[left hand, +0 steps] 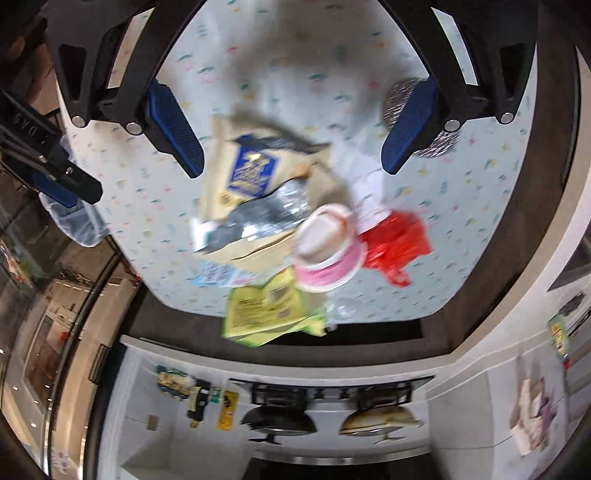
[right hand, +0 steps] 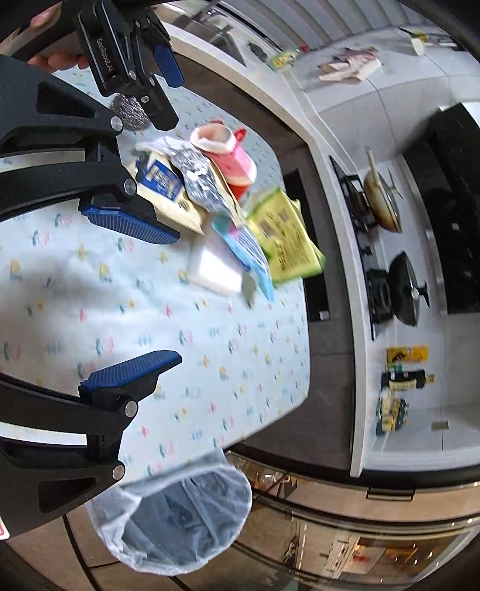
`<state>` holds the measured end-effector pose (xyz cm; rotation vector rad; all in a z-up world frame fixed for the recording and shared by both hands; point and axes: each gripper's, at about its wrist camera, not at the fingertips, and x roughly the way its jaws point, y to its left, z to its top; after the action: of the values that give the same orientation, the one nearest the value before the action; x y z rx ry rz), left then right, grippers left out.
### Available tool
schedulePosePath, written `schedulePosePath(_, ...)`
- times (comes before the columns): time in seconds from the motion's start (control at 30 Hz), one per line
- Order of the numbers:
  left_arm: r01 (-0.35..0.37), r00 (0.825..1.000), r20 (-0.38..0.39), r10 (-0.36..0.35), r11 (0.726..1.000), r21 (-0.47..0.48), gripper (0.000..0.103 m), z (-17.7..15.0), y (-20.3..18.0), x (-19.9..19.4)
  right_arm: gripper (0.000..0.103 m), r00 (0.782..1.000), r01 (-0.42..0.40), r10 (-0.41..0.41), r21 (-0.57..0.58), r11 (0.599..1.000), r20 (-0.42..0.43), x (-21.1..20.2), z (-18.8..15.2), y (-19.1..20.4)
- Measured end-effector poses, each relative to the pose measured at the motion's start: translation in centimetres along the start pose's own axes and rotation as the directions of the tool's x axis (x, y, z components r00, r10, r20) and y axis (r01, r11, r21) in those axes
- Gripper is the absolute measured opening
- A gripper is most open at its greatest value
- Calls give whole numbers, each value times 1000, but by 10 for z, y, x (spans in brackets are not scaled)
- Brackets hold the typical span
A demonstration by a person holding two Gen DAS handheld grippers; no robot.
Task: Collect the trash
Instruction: 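Grasp the steel wool scrubber with the left gripper while the right grasps a snack wrapper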
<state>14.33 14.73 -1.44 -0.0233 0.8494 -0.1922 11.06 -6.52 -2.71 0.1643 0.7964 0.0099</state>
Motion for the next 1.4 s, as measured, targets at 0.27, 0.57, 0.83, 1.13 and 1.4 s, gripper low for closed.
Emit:
schedulePosePath(0.27, -69, 997, -49, 66, 996, -50, 96, -22, 62, 16, 58, 995, -64, 63, -9, 998, -80, 32, -12, 37)
schedulePosePath(0.57, -85, 991, -114, 74, 991, -100, 96, -34, 106, 45, 57, 982, -114, 119, 46, 992, -149, 71, -11, 54)
schedulePosePath(0.83, -90, 986, -152, 69, 987, -136, 96, -43, 122, 69, 44, 970, -128, 141, 76, 989, -196, 103, -3, 62)
schedulePosePath(1.13, -33, 985, -174, 9, 990, -140, 79, -51, 117, 74, 10, 960, -151, 167, 85, 985, -226, 109, -9, 63)
schedulePosePath(1.4, 11, 987, -160, -34, 990, -141, 70, -54, 99, 60, 6, 972, -148, 163, 97, 984, -171, 76, -14, 45)
